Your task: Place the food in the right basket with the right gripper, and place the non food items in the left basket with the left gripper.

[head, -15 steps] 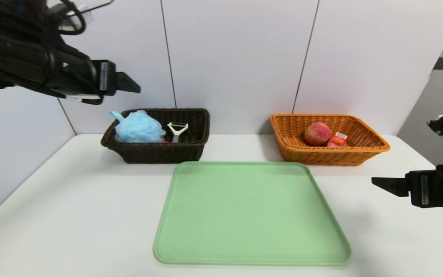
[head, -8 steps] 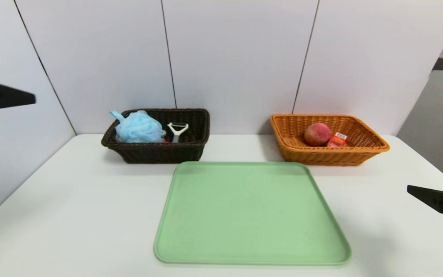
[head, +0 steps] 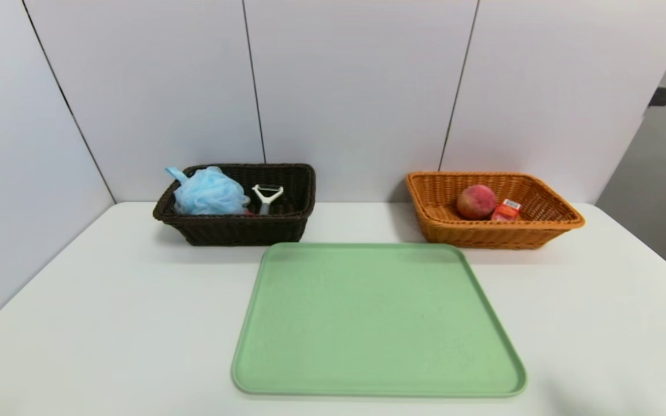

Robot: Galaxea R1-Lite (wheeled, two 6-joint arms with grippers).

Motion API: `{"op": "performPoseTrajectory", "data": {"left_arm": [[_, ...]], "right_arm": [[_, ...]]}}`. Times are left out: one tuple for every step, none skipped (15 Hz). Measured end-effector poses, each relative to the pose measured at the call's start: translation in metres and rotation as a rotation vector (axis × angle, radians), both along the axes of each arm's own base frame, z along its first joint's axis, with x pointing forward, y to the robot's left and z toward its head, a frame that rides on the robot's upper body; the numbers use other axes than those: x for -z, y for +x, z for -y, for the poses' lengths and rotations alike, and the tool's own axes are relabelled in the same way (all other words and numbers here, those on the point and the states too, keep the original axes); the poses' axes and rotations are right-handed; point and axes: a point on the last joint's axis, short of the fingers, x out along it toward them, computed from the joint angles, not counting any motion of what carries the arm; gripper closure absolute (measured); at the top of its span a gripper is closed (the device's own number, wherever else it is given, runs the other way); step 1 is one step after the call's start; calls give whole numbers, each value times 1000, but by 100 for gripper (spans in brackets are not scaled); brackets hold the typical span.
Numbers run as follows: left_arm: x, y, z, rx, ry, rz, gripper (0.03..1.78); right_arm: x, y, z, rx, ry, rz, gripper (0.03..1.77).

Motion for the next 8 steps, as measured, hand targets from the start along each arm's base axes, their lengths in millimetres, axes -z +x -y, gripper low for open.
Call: {"op": "performPoseTrajectory", "data": {"left_arm": [[16, -12, 0, -3, -1, 16, 12], [30, -21, 0, -10, -3, 31, 12], [42, -28, 0, -16, -2, 48, 12], [53, -34, 1, -18, -3, 62, 12], [60, -39, 1, -11, -3, 78, 12], [68, -43, 2, 1, 3, 94, 12], [75, -48, 2, 15, 21, 112, 12], [83, -52, 2, 26, 50, 125, 12]], "right_arm": [[3, -11, 1, 2, 0, 36, 9], [6, -21, 1, 6, -6, 67, 9], [10, -32, 2, 12, -17, 97, 9], [13, -43, 3, 18, -28, 126, 9], [16, -52, 3, 20, -36, 150, 9], [20, -61, 4, 25, -43, 180, 9], [23, -69, 4, 28, -51, 213, 9], [26, -76, 3, 22, -66, 250, 9]]}}
